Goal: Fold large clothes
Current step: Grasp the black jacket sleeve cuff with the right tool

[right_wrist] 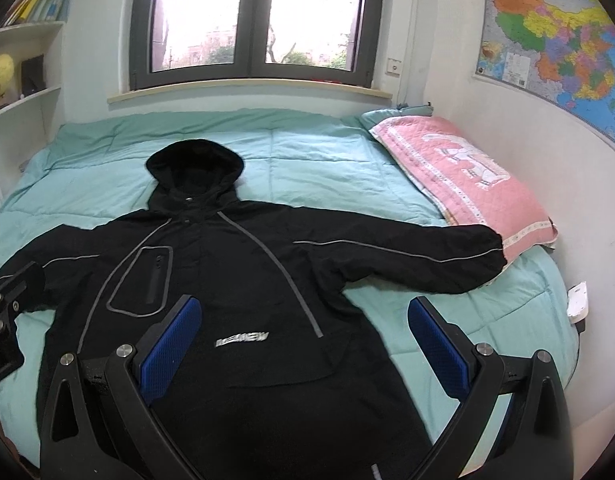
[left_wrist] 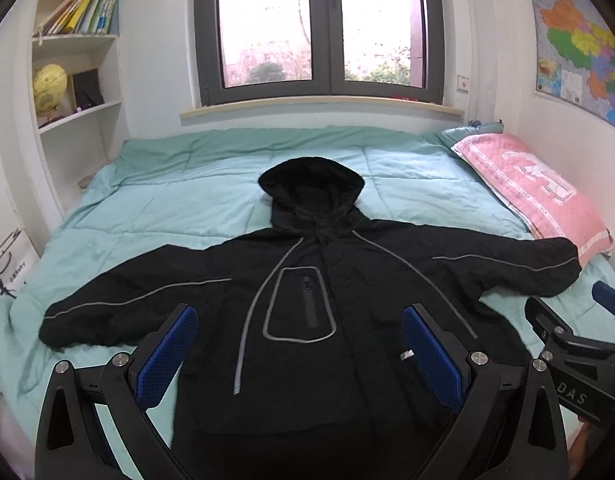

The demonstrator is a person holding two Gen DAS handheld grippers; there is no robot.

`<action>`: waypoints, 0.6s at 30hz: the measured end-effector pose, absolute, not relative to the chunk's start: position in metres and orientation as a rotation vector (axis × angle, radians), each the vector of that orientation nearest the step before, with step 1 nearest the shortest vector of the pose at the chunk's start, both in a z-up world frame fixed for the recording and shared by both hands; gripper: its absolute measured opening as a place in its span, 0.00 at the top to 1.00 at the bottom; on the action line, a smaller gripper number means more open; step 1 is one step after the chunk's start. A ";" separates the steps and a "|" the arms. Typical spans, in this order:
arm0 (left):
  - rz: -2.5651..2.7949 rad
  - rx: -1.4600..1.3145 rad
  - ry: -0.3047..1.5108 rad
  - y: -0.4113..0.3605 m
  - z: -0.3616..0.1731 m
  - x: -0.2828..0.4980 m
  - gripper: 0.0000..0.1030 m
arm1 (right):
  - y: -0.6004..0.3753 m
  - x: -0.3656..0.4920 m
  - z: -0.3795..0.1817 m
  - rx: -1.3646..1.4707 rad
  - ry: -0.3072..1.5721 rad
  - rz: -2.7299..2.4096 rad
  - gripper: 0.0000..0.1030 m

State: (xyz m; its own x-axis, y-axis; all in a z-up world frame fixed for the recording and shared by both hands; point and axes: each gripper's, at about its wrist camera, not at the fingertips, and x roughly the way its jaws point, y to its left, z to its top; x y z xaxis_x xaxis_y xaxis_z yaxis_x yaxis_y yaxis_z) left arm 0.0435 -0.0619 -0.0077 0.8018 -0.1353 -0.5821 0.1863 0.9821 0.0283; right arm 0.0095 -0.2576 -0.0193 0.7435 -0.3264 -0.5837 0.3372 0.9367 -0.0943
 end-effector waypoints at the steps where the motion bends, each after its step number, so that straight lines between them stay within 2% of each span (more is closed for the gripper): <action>1: -0.181 0.084 0.619 -0.068 -0.008 0.047 0.01 | -0.265 0.010 -0.019 0.022 0.632 -0.377 0.00; 9: -0.336 0.039 0.667 -0.160 -0.026 0.092 0.01 | -0.372 0.005 -0.027 0.146 0.586 -0.425 0.00; 17: -0.586 0.049 0.788 -0.295 -0.082 0.162 0.01 | -0.560 -0.003 -0.070 0.291 0.589 -0.591 0.00; 18: -0.604 0.047 0.810 -0.309 -0.092 0.170 0.01 | -0.581 -0.002 -0.078 0.320 0.602 -0.597 0.03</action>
State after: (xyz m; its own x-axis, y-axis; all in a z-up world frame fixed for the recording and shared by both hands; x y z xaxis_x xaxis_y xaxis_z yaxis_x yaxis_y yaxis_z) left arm 0.1698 -0.3086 -0.0916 0.5316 -0.4891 -0.6915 0.5238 0.8314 -0.1853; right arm -0.0019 -0.5805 -0.0778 0.6647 -0.4284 -0.6121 0.6080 0.7862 0.1100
